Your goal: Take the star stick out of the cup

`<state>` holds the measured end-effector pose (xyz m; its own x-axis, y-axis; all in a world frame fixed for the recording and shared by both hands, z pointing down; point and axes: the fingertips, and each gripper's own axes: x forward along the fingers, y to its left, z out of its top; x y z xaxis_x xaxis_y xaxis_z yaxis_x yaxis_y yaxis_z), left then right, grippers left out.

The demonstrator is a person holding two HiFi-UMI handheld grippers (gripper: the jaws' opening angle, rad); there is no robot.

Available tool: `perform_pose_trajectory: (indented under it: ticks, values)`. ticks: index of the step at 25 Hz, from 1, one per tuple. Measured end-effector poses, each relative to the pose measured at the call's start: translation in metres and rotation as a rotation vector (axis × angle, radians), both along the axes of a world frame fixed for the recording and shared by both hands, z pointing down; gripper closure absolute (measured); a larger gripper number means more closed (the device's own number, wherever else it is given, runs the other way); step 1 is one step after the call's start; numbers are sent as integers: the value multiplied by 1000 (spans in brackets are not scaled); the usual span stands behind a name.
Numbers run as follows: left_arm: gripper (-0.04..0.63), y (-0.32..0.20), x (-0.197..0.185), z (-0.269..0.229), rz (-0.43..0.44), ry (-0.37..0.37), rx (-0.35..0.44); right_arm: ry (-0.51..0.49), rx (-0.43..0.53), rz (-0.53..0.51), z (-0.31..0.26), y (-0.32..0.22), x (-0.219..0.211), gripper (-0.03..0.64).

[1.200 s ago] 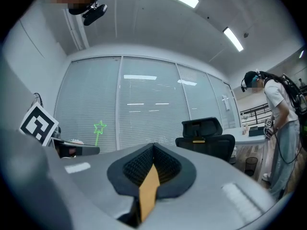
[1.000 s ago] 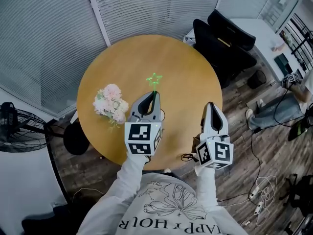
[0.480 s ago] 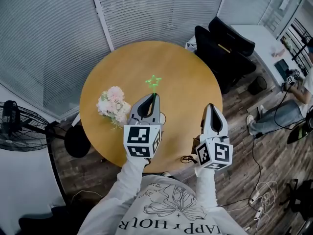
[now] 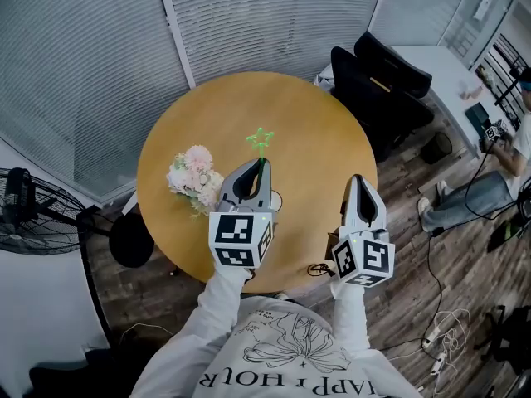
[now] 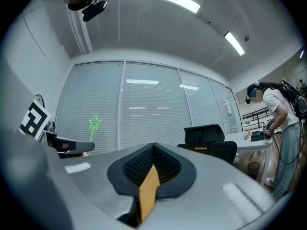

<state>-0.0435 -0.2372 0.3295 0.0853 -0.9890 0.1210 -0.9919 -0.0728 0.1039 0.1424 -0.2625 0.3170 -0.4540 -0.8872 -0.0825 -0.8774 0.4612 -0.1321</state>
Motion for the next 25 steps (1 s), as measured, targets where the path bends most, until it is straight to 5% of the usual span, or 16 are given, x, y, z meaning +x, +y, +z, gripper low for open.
perform_pose_trajectory:
  ticks: [25]
  values:
    - [584,5,-1,0,5,10,-7,11,-13,5,2,4,-1,607]
